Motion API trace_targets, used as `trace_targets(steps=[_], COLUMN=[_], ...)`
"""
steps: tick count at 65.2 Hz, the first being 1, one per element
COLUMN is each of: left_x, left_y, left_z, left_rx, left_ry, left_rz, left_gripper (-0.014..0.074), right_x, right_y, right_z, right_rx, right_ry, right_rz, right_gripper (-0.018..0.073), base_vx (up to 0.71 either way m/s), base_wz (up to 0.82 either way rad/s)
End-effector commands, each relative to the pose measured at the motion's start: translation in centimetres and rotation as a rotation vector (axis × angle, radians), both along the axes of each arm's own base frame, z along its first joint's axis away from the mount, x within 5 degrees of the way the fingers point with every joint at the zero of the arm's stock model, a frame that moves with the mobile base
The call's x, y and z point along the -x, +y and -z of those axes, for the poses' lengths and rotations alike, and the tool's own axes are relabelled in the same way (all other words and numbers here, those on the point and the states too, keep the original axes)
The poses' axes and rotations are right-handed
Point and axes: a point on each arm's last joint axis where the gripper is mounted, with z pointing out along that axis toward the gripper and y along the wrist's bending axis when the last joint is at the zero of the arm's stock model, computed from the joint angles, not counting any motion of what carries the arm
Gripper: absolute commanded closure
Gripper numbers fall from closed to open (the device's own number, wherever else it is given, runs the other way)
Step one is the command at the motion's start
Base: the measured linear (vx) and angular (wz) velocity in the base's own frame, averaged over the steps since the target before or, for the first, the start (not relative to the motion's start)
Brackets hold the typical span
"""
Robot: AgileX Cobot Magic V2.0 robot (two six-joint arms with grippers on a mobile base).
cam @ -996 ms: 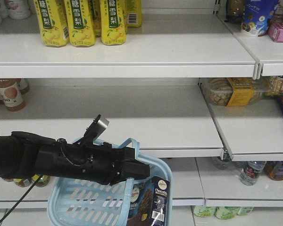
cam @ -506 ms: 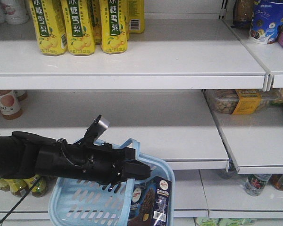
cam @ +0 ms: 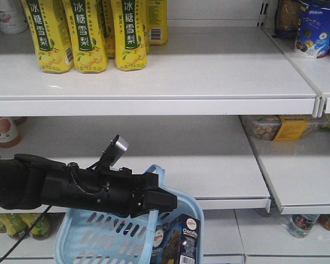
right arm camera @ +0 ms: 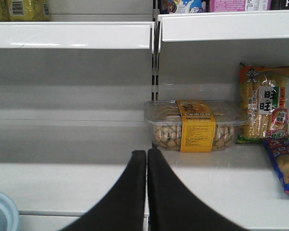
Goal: Left arm holds basket, right arm returns cookies
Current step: 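Turn and approach the snack shelf holding the basket with the left gripper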
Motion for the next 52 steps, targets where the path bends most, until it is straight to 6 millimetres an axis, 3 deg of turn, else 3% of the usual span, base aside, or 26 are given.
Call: trace_targets(steps=[1, 52], left_x=[-0.01, -0.01], left_y=[-0.26, -0.26], left_z=[-2.99, -2.99], left_rx=[0.120, 0.120], left_ry=[-0.055, -0.055], left_rz=[-0.014, -0.014], left_gripper=[0.0603, 0.0603], right_x=[0.06, 0.06], right_y=[0.03, 0.03], right_z=[-0.67, -0.67], right_rx=[0.010, 0.010], right_ry=[-0.084, -0.084], right_rz=[-0.001, -0.001], right_gripper=[0.0567, 0.0567], base_vx=[0.04, 0.04], base_wz=[0.01, 0.02])
